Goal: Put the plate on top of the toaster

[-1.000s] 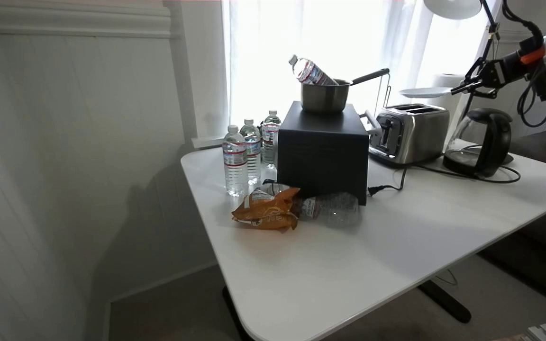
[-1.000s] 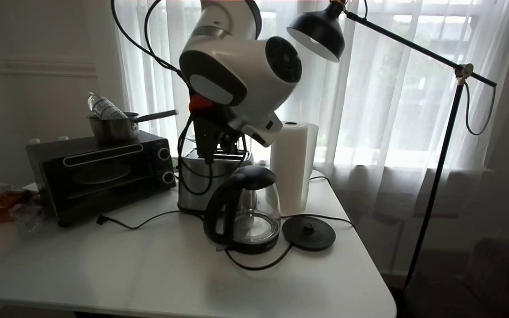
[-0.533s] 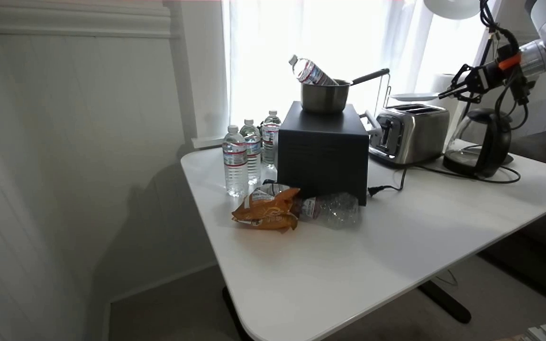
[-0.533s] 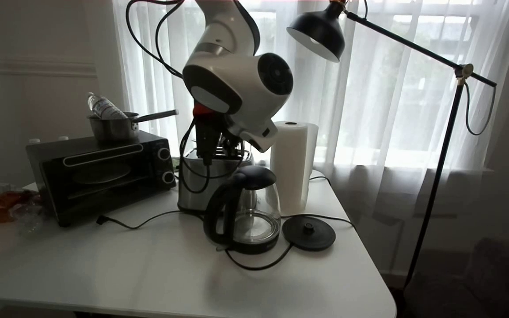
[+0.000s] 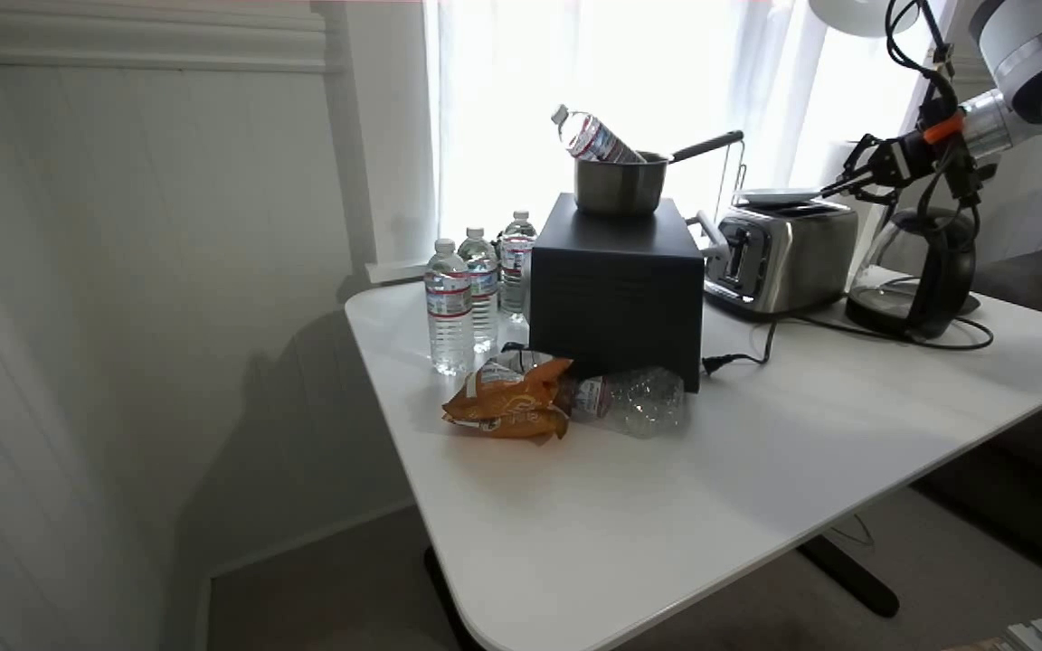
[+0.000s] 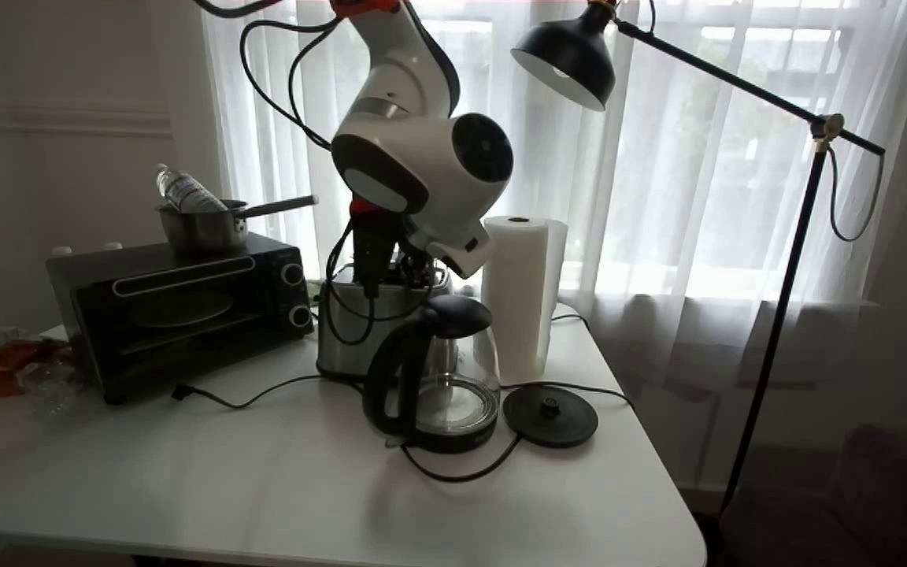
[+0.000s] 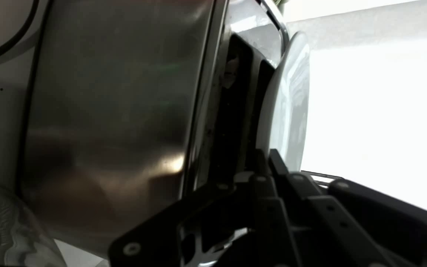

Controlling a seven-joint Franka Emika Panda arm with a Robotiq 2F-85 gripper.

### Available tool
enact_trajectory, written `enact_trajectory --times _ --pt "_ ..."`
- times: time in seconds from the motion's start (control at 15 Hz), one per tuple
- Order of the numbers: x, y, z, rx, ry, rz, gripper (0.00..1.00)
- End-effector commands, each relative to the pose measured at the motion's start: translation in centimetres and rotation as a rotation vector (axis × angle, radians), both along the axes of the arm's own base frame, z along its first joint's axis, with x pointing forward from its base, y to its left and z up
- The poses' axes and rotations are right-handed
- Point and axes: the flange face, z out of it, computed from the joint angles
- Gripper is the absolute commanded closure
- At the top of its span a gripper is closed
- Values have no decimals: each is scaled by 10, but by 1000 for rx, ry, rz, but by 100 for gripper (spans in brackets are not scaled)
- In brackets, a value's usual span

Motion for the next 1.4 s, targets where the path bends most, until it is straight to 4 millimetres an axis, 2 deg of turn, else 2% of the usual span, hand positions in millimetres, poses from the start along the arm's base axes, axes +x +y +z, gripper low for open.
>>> enact_trajectory --times 0.0,0.07,0.13,0.2,0.53,0.73,0.93,1.07,1.33 --pt "11 3 1 20 -2 -40 99" --pt "12 2 1 19 -1 -41 99" --pt "11 2 0 15 10 -35 91" --pt "11 1 0 14 12 -33 70" --pt "8 -4 -3 14 30 -39 37" --pt "5 -9 -4 17 39 -49 28" --pt "-1 -12 0 19 45 -49 10" --pt "-8 -12 6 20 48 -42 1" --pt "-24 -25 21 -32 95 -93 0"
